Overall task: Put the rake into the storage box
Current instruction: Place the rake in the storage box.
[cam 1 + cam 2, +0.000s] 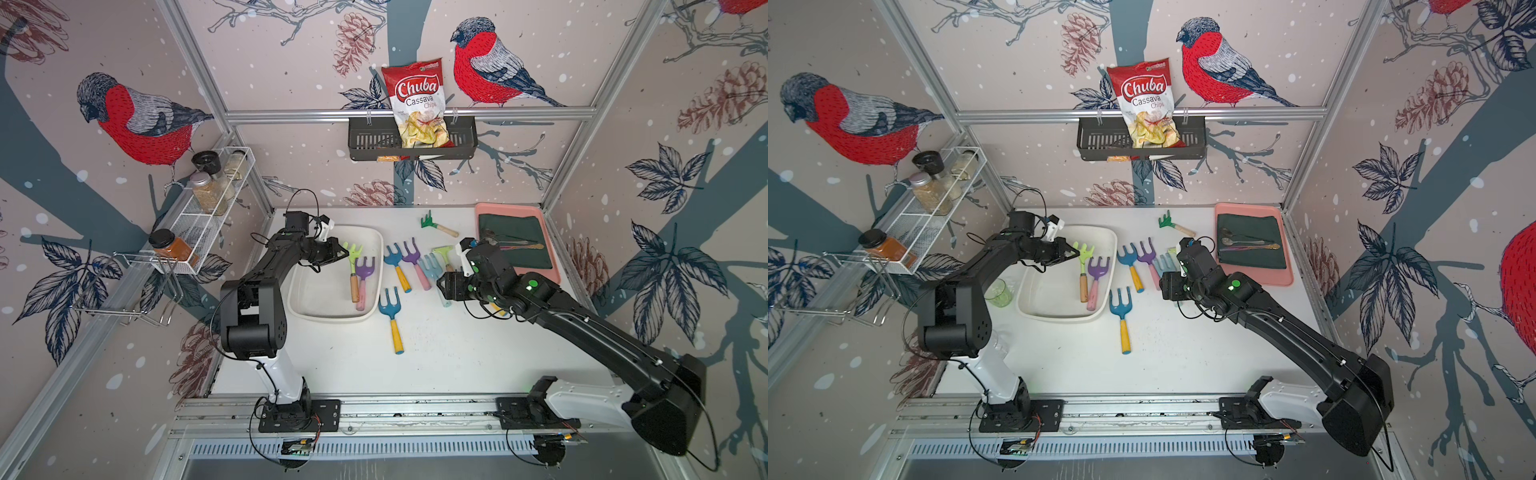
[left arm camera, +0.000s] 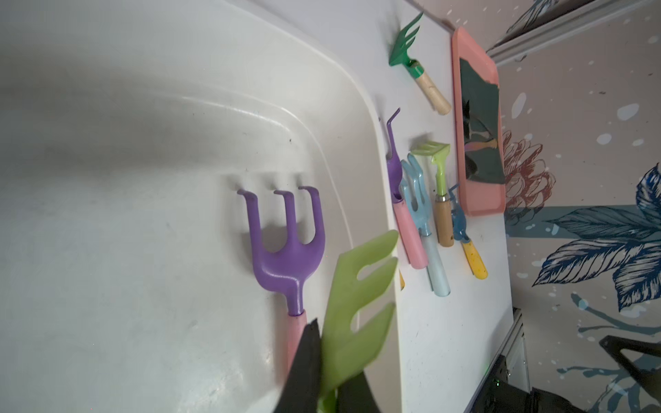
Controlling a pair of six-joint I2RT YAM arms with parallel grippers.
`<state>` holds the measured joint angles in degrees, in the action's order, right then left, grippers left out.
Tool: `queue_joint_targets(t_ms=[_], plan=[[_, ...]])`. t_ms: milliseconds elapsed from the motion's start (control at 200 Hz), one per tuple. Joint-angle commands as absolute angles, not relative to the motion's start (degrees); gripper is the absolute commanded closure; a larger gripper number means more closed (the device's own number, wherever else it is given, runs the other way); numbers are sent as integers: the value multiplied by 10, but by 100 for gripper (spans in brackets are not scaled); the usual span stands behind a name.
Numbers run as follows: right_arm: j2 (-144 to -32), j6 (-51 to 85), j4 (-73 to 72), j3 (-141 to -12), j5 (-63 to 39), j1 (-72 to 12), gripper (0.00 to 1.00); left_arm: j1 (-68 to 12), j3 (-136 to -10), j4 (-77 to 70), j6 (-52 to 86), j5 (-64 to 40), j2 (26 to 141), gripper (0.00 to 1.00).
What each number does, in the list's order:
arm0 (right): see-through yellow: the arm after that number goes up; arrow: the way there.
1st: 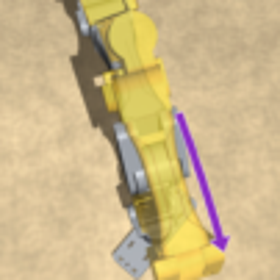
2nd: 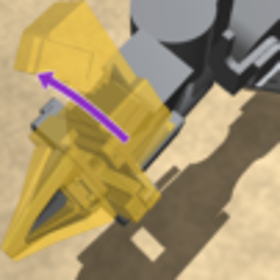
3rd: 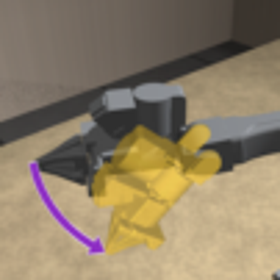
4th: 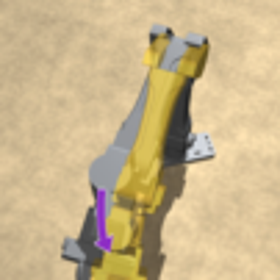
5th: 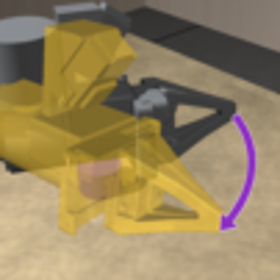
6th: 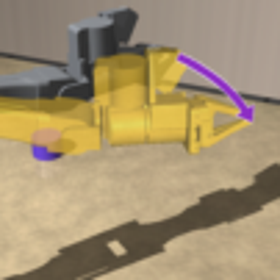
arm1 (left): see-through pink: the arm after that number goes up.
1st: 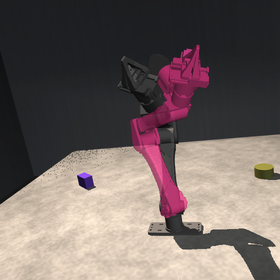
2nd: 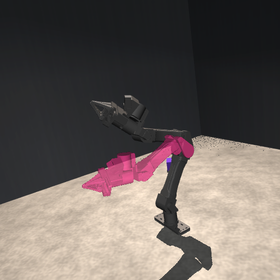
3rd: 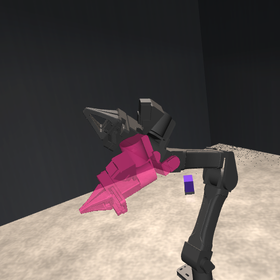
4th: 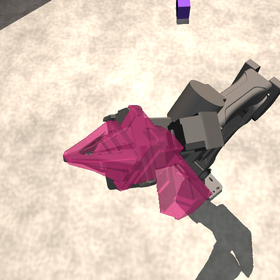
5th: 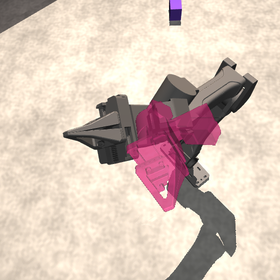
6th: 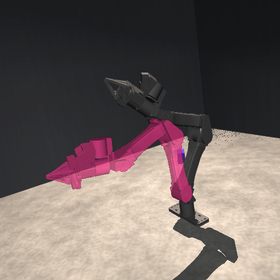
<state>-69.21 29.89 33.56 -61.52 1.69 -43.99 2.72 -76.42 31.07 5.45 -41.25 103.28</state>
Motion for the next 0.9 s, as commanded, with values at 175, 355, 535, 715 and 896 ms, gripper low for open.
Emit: queue_joint_targets(t_ms=[175,355,535,715,896], plan=[[-698,281,343,-615,10,-430,26,36,-807,381,-6,-353,1097,100],[-700,277,339,-611,3,-421,26,37,-833,381,-7,-345,1125,100],[-708,274,340,-615,-1,-418,26,41,-879,409,-20,-330,1158,100],[-715,271,341,-620,-3,-417,26,41,-899,418,-25,-331,1183,100],[-732,269,341,-628,-5,-417,26,41,-904,415,-23,-333,1195,97]])
